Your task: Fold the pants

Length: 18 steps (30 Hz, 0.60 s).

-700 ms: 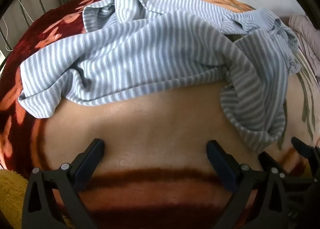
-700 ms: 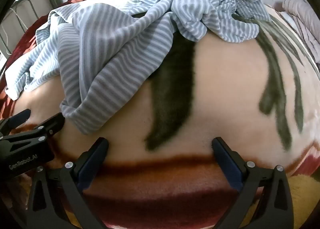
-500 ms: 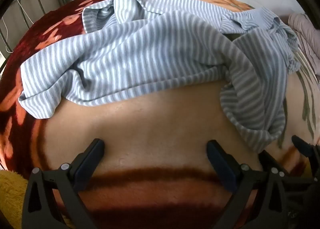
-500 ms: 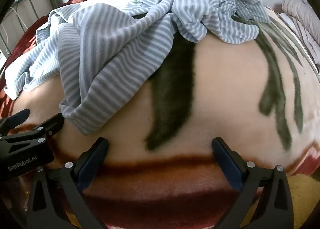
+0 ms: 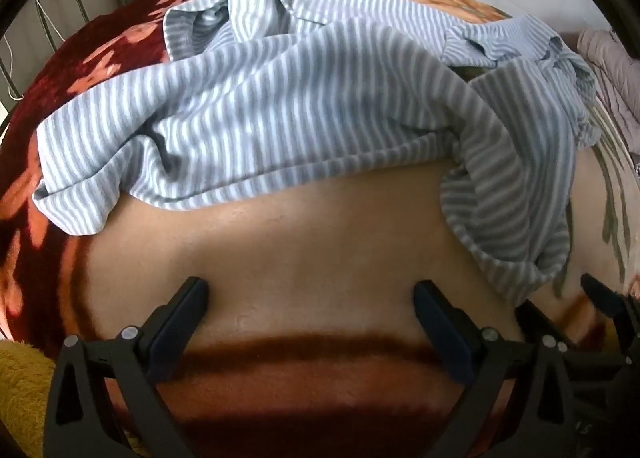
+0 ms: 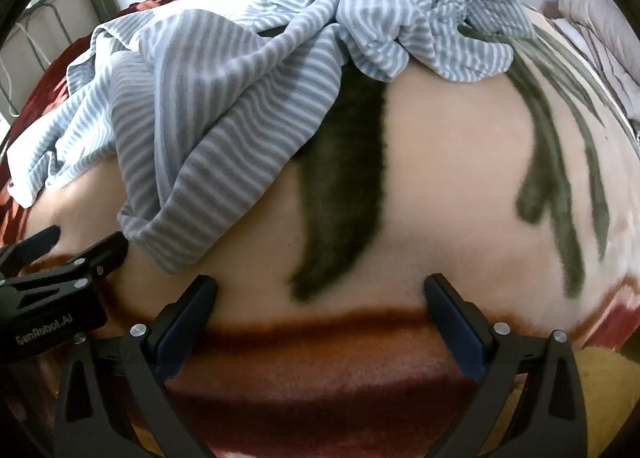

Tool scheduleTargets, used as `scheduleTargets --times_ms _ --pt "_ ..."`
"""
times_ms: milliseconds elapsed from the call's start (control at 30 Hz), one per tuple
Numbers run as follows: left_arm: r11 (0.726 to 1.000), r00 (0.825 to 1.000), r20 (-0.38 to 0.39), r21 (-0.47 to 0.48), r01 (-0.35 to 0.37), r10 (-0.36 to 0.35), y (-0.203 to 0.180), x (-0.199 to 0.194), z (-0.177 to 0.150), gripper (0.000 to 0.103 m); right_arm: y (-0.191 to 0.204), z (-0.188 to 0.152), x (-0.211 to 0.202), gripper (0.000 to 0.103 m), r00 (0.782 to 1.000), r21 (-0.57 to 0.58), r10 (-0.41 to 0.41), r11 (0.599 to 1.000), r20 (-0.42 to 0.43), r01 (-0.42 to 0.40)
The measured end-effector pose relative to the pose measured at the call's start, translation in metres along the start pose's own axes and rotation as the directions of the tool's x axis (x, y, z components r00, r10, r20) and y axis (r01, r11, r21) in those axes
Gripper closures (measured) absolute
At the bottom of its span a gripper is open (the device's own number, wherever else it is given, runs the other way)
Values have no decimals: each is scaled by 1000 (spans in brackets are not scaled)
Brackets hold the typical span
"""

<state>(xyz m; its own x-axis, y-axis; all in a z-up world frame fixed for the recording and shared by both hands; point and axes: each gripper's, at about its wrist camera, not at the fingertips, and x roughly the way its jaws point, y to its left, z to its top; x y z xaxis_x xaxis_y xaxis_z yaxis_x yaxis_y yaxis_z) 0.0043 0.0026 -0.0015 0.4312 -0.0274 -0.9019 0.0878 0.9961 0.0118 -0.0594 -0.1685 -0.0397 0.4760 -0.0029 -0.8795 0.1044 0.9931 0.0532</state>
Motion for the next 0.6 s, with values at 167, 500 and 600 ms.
scheduleTargets --times_ms 167,500,600 --pt "1000 1000 4 1 -2 2 4 3 3 0 -1 2 1 0 1000 -5 -5 1000 7 5" --pt "1000 999 32 15 -17 17 3 4 -1 0 0 5 5 0 1000 -4 -5 1000 10 5" --pt "1000 999 34 22 -17 16 1 3 -4 0 0 5 5 0 1000 -4 -5 1000 11 5"
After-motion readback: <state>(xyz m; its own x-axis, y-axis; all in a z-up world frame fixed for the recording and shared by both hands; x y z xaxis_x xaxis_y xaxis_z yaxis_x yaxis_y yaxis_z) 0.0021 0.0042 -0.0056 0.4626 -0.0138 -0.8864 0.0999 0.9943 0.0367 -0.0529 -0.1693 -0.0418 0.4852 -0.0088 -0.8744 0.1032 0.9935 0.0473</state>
